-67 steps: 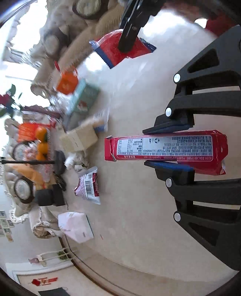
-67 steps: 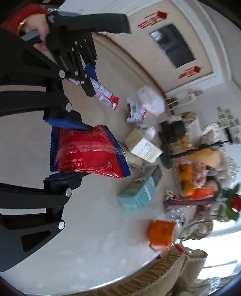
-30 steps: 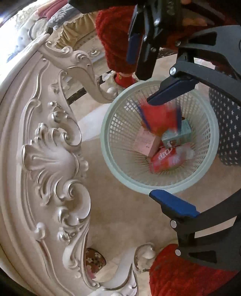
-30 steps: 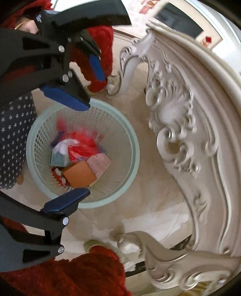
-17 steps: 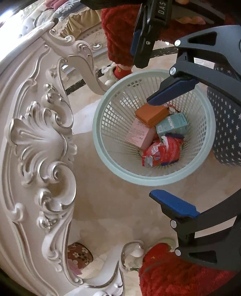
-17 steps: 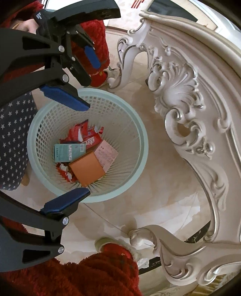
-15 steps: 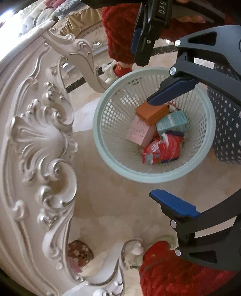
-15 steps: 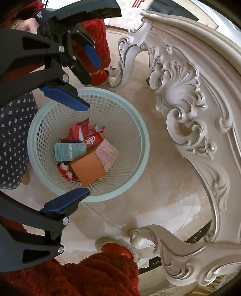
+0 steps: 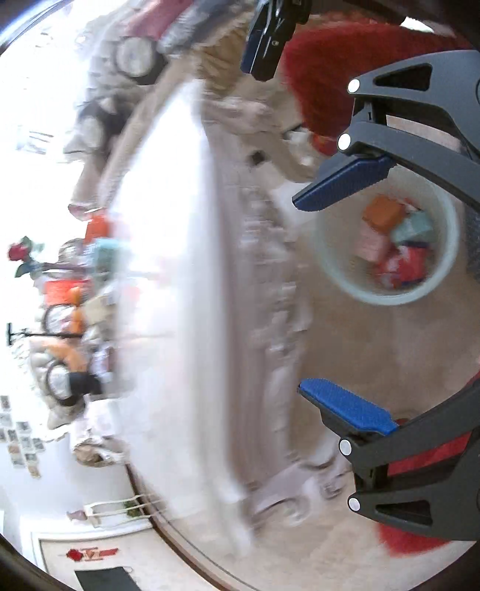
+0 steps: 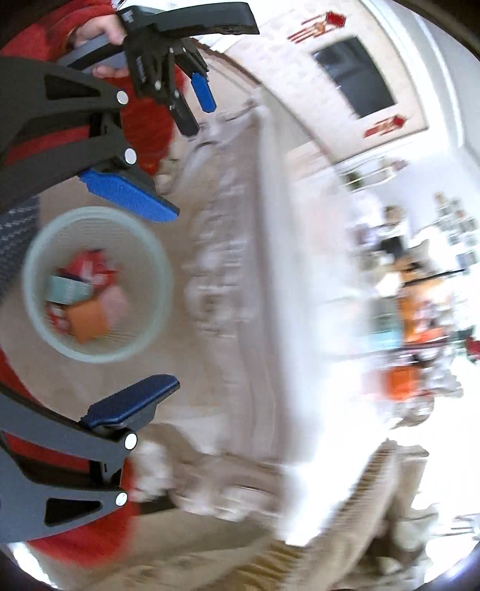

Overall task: Collect trash
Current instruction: 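Move both open tools back to the table toward the white bag and teal box, then grasp the white barcode snack bag with the left tool while the right tool grasps the teal box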

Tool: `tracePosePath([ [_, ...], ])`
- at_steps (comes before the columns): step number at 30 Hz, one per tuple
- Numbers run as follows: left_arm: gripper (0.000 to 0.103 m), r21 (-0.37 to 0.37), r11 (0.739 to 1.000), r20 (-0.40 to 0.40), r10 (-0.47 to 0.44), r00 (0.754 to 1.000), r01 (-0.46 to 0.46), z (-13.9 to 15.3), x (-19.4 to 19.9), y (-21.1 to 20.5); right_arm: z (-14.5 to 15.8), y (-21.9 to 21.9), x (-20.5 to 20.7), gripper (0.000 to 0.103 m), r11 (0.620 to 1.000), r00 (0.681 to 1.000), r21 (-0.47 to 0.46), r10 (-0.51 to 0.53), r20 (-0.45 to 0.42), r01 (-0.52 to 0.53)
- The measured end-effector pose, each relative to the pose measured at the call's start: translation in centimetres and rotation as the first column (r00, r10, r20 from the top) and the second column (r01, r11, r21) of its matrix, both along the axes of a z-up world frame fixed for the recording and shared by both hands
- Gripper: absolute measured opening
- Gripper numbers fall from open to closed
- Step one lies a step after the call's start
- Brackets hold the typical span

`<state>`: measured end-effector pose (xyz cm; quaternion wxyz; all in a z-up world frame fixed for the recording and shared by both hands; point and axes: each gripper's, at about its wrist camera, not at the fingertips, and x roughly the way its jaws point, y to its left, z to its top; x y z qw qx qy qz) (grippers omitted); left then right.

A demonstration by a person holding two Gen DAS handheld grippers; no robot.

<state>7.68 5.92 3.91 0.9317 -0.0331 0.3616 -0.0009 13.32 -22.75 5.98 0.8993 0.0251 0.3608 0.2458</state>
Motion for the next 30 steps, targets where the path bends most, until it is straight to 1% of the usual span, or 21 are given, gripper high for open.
tracePosePath([
  [2,0.090,-0.018,1.000,0.013,0.004,1.000,-0.003,2.8,2.6,1.5,2.4,-0.9,2.5,0.081,0.999,0.997,0.034,0.003,0.072,-0.005],
  [4,0.090,-0.031,0.999,0.022,0.009,1.000,-0.008,4.9,6.1,3.2,4.2,-1.1,5.7,0.081,1.000,0.991,0.007,-0.030,0.130,0.029],
  [5,0.090,-0.017,1.000,0.029,0.013,0.999,-0.013,6.0,8.9,4.2,4.9,-1.1,7.5,0.081,0.999,0.987,-0.009,-0.034,0.156,0.036],
  [6,0.090,0.007,1.000,0.033,0.022,0.999,-0.022,6.5,10.6,4.7,5.5,-0.8,9.3,0.081,0.999,0.985,-0.023,-0.033,0.172,0.038],
  [7,0.090,0.045,0.998,0.033,0.044,0.999,-0.045,7.2,13.6,5.5,6.1,-0.4,11.7,0.081,0.998,0.983,-0.041,-0.038,0.181,0.046],
  [9,0.090,0.096,0.992,0.034,0.081,0.996,-0.084,7.7,18.3,6.5,6.9,0.5,16.0,0.081,0.997,0.983,-0.054,-0.036,0.179,0.046],
  [10,0.090,0.111,0.990,0.032,0.086,0.996,-0.089,7.8,20.1,6.9,7.2,1.2,18.8,0.081,0.997,0.985,-0.067,-0.037,0.170,0.049],
  [11,0.090,0.134,0.986,0.027,0.099,0.995,-0.102,7.8,23.3,7.5,7.3,2.1,21.6,0.081,0.994,0.986,-0.091,-0.043,0.164,0.058],
  [12,0.090,0.135,0.985,0.017,0.109,0.994,-0.111,7.7,24.9,8.0,7.2,2.8,23.5,0.081,0.992,0.986,-0.111,-0.043,0.159,0.061],
  [13,0.090,0.135,0.983,0.003,0.123,0.992,-0.123,7.5,26.8,8.7,7.0,3.9,26.3,0.081,0.988,0.989,-0.144,-0.030,0.147,0.051],
  [16,0.090,0.103,0.986,-0.068,0.140,0.988,-0.133,6.1,33.0,10.3,6.1,6.5,31.6,0.081,0.978,0.994,-0.208,0.011,0.113,0.013],
  [18,0.090,0.082,0.988,-0.096,0.136,0.986,-0.128,5.4,35.3,10.9,5.4,7.9,34.2,0.081,0.975,0.995,-0.221,0.051,0.083,-0.032],
  [19,0.090,0.087,0.988,-0.106,0.140,0.984,-0.131,5.0,36.4,11.2,4.9,8.7,35.9,0.081,0.973,0.995,-0.223,0.075,0.061,-0.059],
  [21,0.090,0.105,0.985,-0.113,0.148,0.982,-0.137,4.3,38.6,11.7,4.2,9.3,36.9,0.081,0.970,0.994,-0.227,0.100,0.039,-0.089],
  [24,0.090,0.093,0.983,-0.128,0.170,0.977,-0.158,3.3,40.9,12.5,3.5,10.2,39.2,0.081,0.963,0.992,-0.246,0.119,0.030,-0.108],
  [25,0.090,0.085,0.983,-0.135,0.175,0.975,-0.164,3.0,41.8,12.9,3.5,10.6,39.4,0.081,0.962,0.992,-0.248,0.122,0.028,-0.111],
  [30,0.090,0.074,0.986,-0.147,0.157,0.977,-0.148,2.2,44.2,13.1,2.9,11.8,41.3,0.081,0.958,0.991,-0.257,0.134,0.017,-0.125],
])
